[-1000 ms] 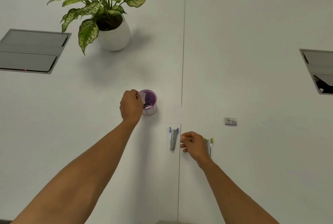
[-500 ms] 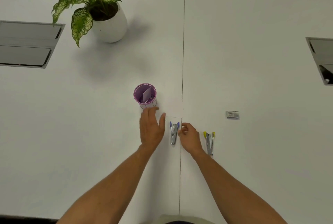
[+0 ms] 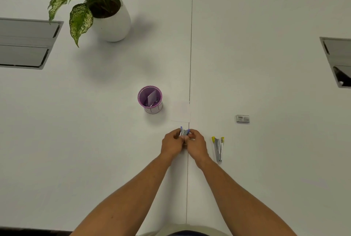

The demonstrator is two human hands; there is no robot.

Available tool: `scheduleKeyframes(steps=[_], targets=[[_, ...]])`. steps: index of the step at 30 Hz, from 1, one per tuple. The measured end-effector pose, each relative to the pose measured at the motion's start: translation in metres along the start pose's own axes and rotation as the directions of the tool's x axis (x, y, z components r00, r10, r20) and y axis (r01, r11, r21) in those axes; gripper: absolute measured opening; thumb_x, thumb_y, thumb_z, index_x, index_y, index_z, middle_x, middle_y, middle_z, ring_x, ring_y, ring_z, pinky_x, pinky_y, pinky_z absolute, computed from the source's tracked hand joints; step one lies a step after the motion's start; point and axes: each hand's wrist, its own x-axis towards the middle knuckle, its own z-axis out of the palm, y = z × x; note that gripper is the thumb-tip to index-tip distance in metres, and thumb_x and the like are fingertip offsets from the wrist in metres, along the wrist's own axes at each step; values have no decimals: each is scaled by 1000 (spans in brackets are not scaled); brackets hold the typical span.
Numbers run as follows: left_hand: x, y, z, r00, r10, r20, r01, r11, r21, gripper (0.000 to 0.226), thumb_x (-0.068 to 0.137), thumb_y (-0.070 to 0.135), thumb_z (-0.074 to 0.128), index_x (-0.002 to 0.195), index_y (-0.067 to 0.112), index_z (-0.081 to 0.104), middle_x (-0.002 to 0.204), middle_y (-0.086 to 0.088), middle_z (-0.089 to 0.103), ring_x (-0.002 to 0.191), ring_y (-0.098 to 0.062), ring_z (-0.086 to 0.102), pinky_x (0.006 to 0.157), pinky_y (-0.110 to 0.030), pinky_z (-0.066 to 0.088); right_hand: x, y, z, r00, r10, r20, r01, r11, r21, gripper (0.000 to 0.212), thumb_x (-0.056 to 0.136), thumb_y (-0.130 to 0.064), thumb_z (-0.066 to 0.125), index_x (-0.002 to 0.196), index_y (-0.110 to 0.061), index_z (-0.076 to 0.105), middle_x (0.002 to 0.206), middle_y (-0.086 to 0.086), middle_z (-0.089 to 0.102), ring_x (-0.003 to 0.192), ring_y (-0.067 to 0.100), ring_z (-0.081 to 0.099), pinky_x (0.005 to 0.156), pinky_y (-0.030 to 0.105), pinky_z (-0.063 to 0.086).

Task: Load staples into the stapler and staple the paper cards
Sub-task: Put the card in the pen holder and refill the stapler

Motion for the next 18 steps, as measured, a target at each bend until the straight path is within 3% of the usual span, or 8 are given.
scheduleKeyframes(steps=[4,6,8,10,12,16,18], targets=[[0,-4,2,996,-80,-40,75,991,-115,36,90,10,60,126,18,61,114,0,68,99,-19,66,84,-31,58,-4,3,1,999,29,-25,-26,994,106,28,93,-8,57,117,-22,56,109,-1,66,103,22,66,92,45,55],[-2,-4,3,995,-77,-69,64,984,-166,33,91,8,60,123,18,62,106,3,69,89,-13,67,70,-20,57,-5,3,1,999,37,-22,-33,990,137,26,94,-13,60,117,-23,53,111,2,67,102,25,68,89,48,57],[-6,-3,5,996,-73,-54,61,977,-204,30,91,8,60,118,21,62,98,1,70,79,-18,70,61,-26,59,-7,5,0,998,51,-24,-46,988,148,25,95,-17,60,119,-19,53,113,9,69,100,28,69,85,50,58],[-9,-5,5,997,-60,-46,51,983,-179,29,91,10,61,117,23,62,97,-3,70,82,-25,70,71,-38,61,-8,8,-4,997,56,-59,-46,988,148,22,96,-17,59,118,-18,55,110,13,70,96,29,69,82,51,59],[-10,-7,4,998,-23,-66,13,990,-137,27,92,14,61,116,26,64,94,2,68,89,-20,68,77,-34,60,-9,9,-6,995,54,-85,-41,988,149,19,96,-18,59,115,-17,57,107,14,71,94,28,69,81,50,59],[-17,-3,5,997,40,-68,-51,984,-168,21,91,25,65,112,25,68,84,3,69,63,-13,63,55,-26,54,-13,5,-7,995,43,-95,-25,983,181,22,96,-18,59,117,-12,59,108,13,70,99,27,68,89,49,56],[-19,1,7,995,56,-83,-68,987,-148,23,91,29,64,113,25,67,88,2,69,74,-17,65,66,-33,58,-15,3,-6,995,21,-96,0,977,214,22,97,-16,57,118,-10,60,108,12,70,101,28,68,87,48,58]])
